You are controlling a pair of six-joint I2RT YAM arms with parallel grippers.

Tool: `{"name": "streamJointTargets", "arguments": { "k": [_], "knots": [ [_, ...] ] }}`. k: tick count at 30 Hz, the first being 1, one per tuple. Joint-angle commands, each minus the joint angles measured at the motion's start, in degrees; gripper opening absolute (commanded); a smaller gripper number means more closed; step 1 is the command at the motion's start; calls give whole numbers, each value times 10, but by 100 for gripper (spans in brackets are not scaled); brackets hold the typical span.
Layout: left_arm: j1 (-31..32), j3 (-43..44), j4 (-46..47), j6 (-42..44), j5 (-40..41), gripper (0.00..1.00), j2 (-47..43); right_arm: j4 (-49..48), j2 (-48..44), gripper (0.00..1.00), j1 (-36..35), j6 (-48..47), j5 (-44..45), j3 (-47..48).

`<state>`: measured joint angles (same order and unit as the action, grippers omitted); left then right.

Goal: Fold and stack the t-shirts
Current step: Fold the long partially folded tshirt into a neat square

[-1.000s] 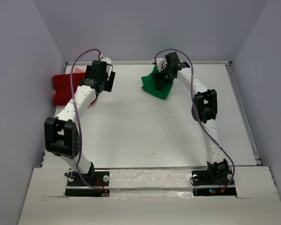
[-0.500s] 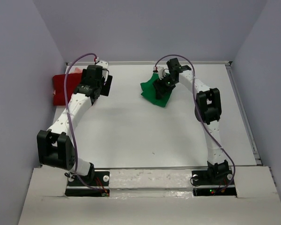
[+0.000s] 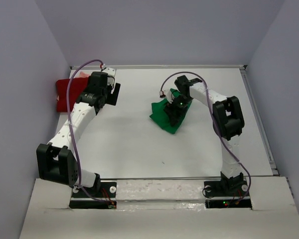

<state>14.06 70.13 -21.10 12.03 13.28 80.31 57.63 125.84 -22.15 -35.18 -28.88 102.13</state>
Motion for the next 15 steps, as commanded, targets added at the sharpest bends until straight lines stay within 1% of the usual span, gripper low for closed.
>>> {"name": "streamJointTargets", "arguments": {
  "k": [1, 5, 8, 11, 15],
  "knots": [
    [-2, 22, -12, -8, -22, 99, -2, 68, -39, 96, -2, -48, 1, -54],
    [-2, 41, -18, -11, -33, 99, 11, 54, -81, 95, -2, -48, 4, -42],
    [-1, 62, -26, -10, -38, 99, 23, 49, -111, 96, -2, -35, 1, 13],
    [-1, 77, -31, -7, -42, 99, 35, 53, -118, 96, -2, -26, 5, 74],
    [-1, 96, -49, -4, -48, 99, 49, 54, -127, 96, 4, -24, 27, 116]
  ]
}}
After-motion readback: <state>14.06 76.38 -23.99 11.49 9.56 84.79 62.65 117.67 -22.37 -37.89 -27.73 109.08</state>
